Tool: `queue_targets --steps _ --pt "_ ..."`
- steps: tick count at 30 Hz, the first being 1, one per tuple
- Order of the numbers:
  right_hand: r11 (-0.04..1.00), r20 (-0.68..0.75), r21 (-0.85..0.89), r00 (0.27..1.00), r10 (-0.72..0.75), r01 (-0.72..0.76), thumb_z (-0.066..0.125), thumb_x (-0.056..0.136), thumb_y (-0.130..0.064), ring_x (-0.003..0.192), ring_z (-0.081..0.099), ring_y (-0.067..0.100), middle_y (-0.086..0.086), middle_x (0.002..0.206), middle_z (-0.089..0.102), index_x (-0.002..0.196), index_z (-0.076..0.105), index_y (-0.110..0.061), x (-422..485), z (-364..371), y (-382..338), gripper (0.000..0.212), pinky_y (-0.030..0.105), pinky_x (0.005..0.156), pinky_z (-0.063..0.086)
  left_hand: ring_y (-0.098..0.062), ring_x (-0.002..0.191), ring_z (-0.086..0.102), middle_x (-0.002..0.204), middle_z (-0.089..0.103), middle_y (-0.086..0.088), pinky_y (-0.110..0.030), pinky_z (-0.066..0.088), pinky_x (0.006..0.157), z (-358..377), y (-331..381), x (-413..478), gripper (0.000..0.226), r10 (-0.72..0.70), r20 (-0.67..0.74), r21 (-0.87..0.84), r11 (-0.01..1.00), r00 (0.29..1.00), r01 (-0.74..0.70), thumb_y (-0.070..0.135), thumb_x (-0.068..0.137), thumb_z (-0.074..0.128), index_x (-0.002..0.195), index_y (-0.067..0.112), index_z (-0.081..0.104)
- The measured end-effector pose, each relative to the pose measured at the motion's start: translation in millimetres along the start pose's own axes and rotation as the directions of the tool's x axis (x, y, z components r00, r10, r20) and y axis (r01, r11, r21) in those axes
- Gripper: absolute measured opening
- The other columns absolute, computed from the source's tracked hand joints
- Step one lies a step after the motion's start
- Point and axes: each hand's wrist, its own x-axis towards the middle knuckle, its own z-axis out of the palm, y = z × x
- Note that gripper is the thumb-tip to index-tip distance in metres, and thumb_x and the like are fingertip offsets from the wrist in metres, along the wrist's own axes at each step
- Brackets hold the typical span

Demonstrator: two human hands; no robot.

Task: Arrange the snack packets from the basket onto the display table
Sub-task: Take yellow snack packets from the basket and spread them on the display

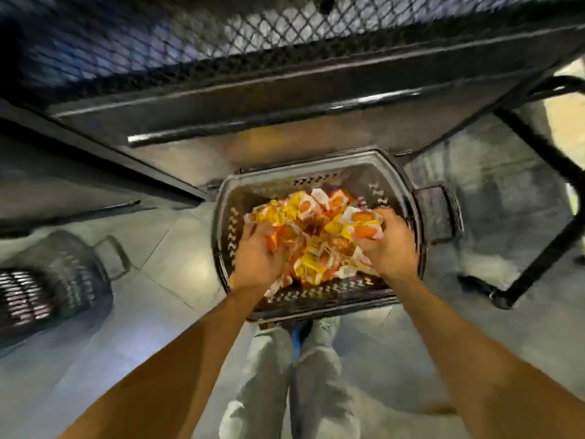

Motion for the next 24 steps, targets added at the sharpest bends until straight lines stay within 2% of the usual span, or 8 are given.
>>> queue_targets --steps 3,7,9,12,14,16,19,24 --pt "0.999 -0.013 -0.031 1.0 -0.015 0.014 0.066 0.07 -0.048 0.09 0.063 0.03 0.003 0.098 0.064 0.102 0.056 -0.024 34 33 25 0.041 0.046 0.073 0.054 -0.033 0.109 0.052 0.111 0.06 -0.015 -0.04 0.048 0.093 39 -31 32 0.041 0.041 -0.016 0.02 0.999 0.999 -0.041 0.037 0.078 0.05 0.108 0.011 0.062" --pt "0.994 -0.049 -0.099 0.998 -0.047 0.042 0.067 0.077 -0.04 0.096 0.059 0.038 0.012 0.101 0.063 0.106 0.058 -0.021 64 59 47 0.037 0.044 0.076 0.051 -0.037 0.098 0.055 0.104 0.055 -0.014 -0.043 0.05 0.085 73 -59 58 0.028 0.062 -0.037 0.064 0.996 0.997 -0.06 0.017 0.074 0.061 0.1 0.009 0.06" --pt "0.994 -0.035 -0.095 0.997 -0.066 0.063 0.069 0.078 -0.037 0.102 0.057 0.037 0.014 0.107 0.062 0.111 0.059 -0.017 70 62 52 0.04 0.045 0.08 0.049 -0.035 0.101 0.057 0.11 0.054 -0.012 -0.046 0.05 0.089 82 -65 64 0.035 0.084 -0.039 0.046 0.996 0.996 -0.082 0.025 0.074 0.058 0.107 0.012 0.063" --pt "0.987 0.11 -0.141 0.992 -0.056 0.071 0.076 0.077 -0.037 0.116 0.055 0.03 0.007 0.127 0.058 0.129 0.053 -0.026 63 53 50 0.057 0.046 0.093 0.05 -0.032 0.124 0.05 0.134 0.05 -0.009 -0.049 0.044 0.104 77 -68 58 0.057 0.033 0.08 0.089 0.995 0.996 -0.04 0.034 0.079 0.064 0.134 0.022 0.053" --pt "0.968 0.192 -0.237 0.981 -0.04 0.086 0.074 0.081 -0.039 0.122 0.053 0.032 0.008 0.134 0.054 0.134 0.051 -0.029 46 36 40 0.058 0.049 0.095 0.05 -0.031 0.129 0.048 0.144 0.045 -0.007 -0.047 0.046 0.102 61 -61 44 0.061 -0.03 0.129 0.15 0.989 0.991 0.01 0.03 0.083 0.068 0.141 0.023 0.048" --pt "0.933 0.233 -0.33 0.97 -0.064 0.141 0.067 0.087 -0.037 0.121 0.054 0.037 0.013 0.132 0.055 0.135 0.051 -0.025 23 13 21 0.053 0.048 0.091 0.052 -0.031 0.125 0.053 0.145 0.046 -0.006 -0.046 0.05 0.096 35 -47 24 0.057 -0.051 0.129 0.183 0.983 0.99 0.027 0.026 0.086 0.066 0.141 0.022 0.049" --pt "0.865 0.245 -0.451 0.962 -0.12 0.222 0.058 0.094 -0.034 0.112 0.06 0.035 0.01 0.129 0.058 0.138 0.052 -0.024 -22 -34 -24 0.045 0.042 0.083 0.051 -0.031 0.114 0.06 0.139 0.053 -0.008 -0.043 0.052 0.093 -21 -12 -19 0.049 -0.044 0.118 0.214 0.977 0.992 0.018 0.026 0.089 0.061 0.138 0.022 0.052" --pt "0.754 0.251 -0.549 0.931 -0.265 0.362 0.057 0.094 -0.031 0.111 0.06 0.033 0.005 0.129 0.06 0.138 0.051 -0.027 -98 -120 -108 0.045 0.043 0.085 0.053 -0.032 0.107 0.062 0.126 0.061 -0.008 -0.042 0.052 0.09 -125 49 -95 0.042 0.041 0.068 0.248 0.967 0.997 -0.057 0.025 0.089 0.059 0.131 0.026 0.058"
